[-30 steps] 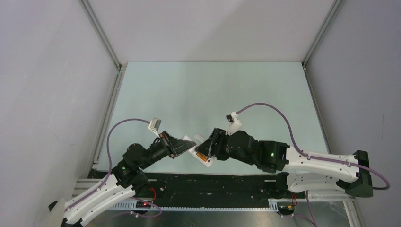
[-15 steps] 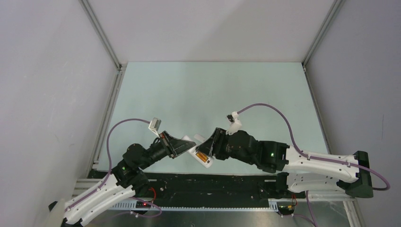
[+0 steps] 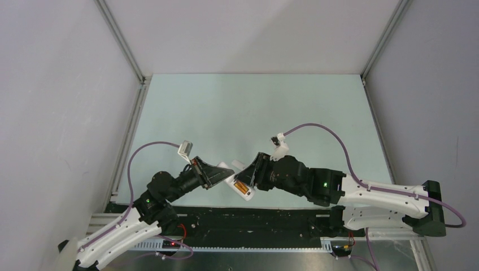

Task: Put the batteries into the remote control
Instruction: Load the battery into the remote control.

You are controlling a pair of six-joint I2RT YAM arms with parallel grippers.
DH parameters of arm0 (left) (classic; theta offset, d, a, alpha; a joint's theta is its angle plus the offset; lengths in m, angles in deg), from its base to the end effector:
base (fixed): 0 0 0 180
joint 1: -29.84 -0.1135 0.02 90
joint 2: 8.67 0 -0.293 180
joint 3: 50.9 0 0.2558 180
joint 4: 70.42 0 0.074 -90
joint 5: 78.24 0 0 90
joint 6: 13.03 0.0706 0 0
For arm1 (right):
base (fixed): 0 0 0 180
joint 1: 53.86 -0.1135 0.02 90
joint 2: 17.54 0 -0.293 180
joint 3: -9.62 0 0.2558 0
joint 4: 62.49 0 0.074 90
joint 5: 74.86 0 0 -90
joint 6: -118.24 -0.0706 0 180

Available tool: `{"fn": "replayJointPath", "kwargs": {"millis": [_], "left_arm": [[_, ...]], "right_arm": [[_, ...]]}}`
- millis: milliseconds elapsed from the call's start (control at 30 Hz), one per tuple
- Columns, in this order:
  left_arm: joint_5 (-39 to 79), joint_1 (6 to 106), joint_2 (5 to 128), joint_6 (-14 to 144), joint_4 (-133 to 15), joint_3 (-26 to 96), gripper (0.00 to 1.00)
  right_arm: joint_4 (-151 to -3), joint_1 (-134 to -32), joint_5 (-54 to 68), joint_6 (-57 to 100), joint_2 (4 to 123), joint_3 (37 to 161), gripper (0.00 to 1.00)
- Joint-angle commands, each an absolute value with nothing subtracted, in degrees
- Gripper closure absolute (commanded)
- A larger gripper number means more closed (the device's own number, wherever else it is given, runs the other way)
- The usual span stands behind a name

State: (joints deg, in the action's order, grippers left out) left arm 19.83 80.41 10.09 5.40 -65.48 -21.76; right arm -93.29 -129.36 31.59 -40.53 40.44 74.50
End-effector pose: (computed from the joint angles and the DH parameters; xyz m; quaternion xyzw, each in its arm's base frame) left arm 0.0796 -0.1124 0.2675 -0.0711 0.6693 -0.6688 0.3156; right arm 0.0815 0.2352 0.3352 0.0292 0.8327 0.4769 0.2797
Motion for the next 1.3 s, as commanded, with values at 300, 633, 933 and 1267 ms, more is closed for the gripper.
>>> {"fn": "replayJointPath", "kwargs": {"millis": [300,633,933,1267], "left_arm": [[18.2,80.4,11.4,4.0,-69.0,-18.0,1.00],[18.0,80.5,11.0,3.6,-69.1,-18.3,1.00],[17.6,80.5,11.1,3.7,-69.1,-18.4,1.00],[16.7,80.4,11.6,3.6,-69.0,-17.7,1.00]], "right_arm": [[-89.7,-129.5,29.6,-37.1,40.2,74.0,0.38],[-89.1,-129.5,29.6,-36.9,40.4,73.9,0.42],[-89.7,-129.5,29.6,-37.1,40.3,74.0,0.46],[-90.3,-129.6,29.4,-36.8,40.4,74.0,0.48]]}}
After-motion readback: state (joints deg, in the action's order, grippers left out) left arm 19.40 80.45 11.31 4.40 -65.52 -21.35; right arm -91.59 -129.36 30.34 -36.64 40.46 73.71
